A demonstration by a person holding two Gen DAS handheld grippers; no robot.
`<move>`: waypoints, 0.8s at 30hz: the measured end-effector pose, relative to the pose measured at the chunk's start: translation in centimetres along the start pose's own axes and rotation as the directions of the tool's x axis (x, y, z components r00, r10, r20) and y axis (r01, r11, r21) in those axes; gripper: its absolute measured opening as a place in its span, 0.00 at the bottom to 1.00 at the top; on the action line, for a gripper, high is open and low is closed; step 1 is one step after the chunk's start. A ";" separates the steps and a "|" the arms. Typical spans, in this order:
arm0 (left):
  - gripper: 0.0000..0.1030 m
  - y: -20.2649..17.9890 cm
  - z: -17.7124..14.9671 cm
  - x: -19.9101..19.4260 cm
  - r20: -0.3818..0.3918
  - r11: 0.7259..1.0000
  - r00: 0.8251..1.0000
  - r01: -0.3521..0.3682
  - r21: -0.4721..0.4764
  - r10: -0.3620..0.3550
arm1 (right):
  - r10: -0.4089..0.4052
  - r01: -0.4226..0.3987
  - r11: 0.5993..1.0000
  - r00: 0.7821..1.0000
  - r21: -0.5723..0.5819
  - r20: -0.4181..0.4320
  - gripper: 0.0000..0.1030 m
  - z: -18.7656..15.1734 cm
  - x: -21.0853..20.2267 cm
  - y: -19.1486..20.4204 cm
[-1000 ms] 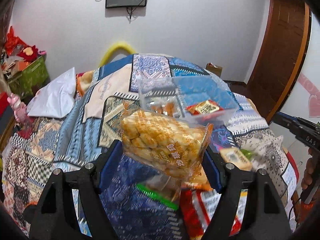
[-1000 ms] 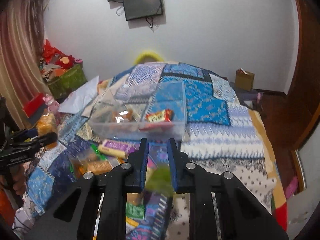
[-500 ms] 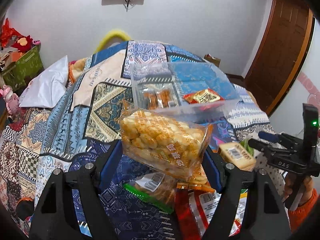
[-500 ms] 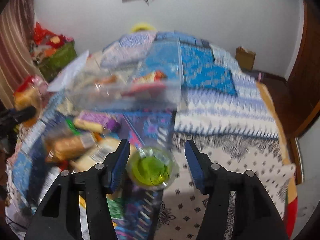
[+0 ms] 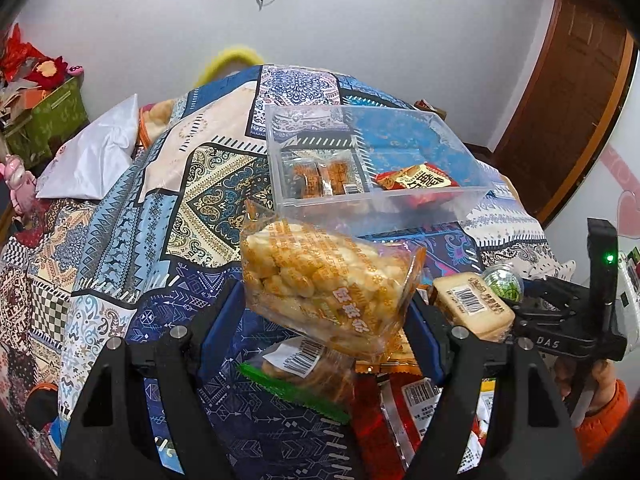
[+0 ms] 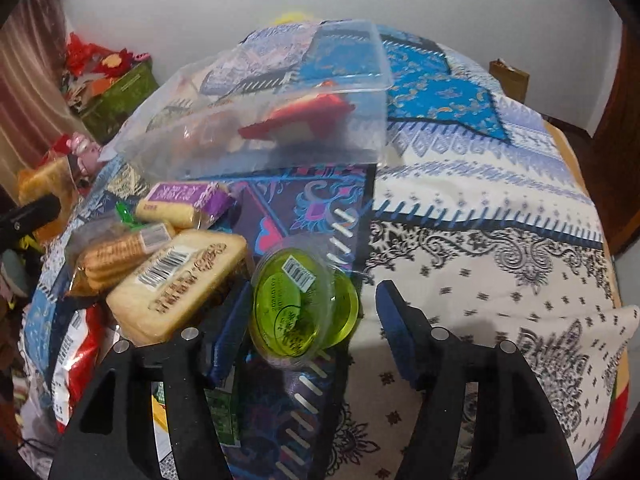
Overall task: Organize snacks
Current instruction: 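Carry the puffs bag and jelly cup into the clear box and open both tools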
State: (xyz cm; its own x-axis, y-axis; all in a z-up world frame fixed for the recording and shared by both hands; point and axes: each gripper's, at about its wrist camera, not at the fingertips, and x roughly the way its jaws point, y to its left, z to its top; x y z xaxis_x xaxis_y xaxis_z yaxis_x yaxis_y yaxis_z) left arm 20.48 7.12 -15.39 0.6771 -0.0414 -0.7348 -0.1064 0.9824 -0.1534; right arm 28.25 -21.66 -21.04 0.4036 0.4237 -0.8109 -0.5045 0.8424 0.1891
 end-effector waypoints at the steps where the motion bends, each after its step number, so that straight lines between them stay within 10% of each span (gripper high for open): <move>1: 0.74 0.0 0.0 0.0 0.000 1.000 1.000 0.000 0.000 0.000 | -0.002 0.002 1.000 1.000 -0.008 -0.003 0.56 0.0 0.2 0.1; 8: 0.74 -0.2 0.2 -0.2 0.008 1.000 1.000 -0.002 0.003 0.002 | -0.016 0.017 1.000 1.000 -0.022 0.012 0.40 -0.2 -0.2 0.3; 24: 0.74 -1.2 5.8 -0.2 0.098 1.000 0.995 0.008 -0.003 -0.008 | -0.019 0.023 1.000 0.972 -0.014 0.236 0.40 5.8 -5.7 0.9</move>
State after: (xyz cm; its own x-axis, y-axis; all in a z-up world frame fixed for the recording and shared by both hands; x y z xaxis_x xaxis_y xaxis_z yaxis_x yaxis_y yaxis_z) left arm 24.71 7.01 -11.19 0.7463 -0.0306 -0.6649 -0.1033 0.9815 -0.1612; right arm 29.90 -21.45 -13.04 0.5817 0.4744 -0.6608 -0.5062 0.8470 0.1625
